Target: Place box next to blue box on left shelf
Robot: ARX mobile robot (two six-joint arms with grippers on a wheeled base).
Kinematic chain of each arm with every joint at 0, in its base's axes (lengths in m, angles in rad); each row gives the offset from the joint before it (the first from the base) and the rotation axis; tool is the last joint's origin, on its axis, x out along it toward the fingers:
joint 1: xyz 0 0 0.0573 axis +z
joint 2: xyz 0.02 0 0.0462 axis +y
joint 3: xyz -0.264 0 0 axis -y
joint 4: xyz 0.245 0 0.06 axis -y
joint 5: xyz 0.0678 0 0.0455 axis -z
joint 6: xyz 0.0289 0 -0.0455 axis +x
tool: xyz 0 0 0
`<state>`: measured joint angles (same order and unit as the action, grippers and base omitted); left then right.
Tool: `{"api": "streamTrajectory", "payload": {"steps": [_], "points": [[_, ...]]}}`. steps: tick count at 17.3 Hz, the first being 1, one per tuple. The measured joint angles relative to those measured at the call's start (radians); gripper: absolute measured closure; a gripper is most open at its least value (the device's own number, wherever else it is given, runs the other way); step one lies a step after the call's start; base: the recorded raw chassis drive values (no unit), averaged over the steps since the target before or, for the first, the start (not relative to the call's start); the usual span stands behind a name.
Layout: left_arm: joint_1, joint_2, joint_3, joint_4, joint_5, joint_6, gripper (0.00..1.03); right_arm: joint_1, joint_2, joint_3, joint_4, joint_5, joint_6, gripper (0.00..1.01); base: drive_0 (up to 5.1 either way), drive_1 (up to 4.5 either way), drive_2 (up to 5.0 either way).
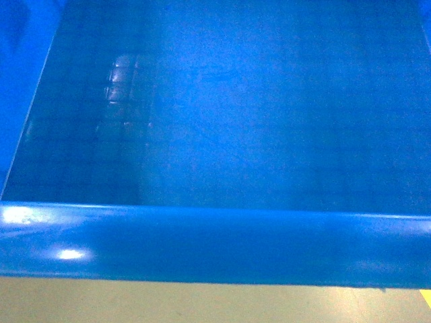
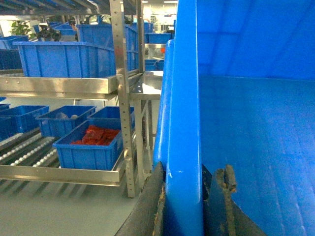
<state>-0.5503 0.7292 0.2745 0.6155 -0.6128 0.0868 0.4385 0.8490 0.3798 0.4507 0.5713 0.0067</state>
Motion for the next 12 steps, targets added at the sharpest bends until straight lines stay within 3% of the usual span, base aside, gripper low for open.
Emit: {"api": "streamTrajectory", "payload": {"steps": [12], "points": [[0.000, 0.000, -0.002, 0.000, -0.001, 0.000, 0.92, 0.000, 0.000, 0.000, 0.000, -0.002, 0.000, 0.81, -0.1, 4.08, -4.2]]}}
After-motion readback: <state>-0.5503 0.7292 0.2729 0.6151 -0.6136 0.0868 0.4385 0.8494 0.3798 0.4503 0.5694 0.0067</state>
